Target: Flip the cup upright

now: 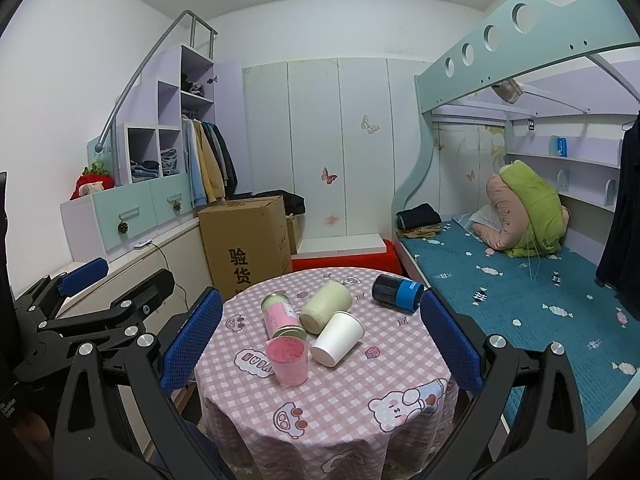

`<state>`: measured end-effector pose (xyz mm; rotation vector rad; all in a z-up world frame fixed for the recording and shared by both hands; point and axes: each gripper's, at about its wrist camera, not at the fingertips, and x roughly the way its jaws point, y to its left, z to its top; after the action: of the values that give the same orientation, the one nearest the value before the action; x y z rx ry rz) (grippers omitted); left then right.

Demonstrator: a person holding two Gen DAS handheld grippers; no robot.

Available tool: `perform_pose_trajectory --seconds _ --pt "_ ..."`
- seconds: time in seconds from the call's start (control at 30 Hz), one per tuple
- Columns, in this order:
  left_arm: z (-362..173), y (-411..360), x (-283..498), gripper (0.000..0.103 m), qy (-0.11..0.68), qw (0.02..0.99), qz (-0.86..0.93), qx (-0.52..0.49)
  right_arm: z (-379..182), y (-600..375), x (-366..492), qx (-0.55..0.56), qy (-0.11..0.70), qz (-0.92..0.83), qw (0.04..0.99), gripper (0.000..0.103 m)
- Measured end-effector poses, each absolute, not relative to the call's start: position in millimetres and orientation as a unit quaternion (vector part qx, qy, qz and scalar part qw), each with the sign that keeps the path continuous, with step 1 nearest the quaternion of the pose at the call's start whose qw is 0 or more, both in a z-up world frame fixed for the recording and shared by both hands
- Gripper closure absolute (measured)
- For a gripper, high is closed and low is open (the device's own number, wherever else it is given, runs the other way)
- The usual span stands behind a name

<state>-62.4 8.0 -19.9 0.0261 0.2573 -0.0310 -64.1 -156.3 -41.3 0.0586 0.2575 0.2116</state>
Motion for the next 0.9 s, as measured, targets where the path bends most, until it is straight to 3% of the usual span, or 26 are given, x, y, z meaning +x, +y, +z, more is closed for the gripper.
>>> perform_pose_trajectory --seconds 0.9 --pt "-18.8 8.9 -59.0 0.008 0.127 0.992 -0.014 0.015 -42.3 -154.9 -60.6 0.031 0.129 0.107 0.985 0.007"
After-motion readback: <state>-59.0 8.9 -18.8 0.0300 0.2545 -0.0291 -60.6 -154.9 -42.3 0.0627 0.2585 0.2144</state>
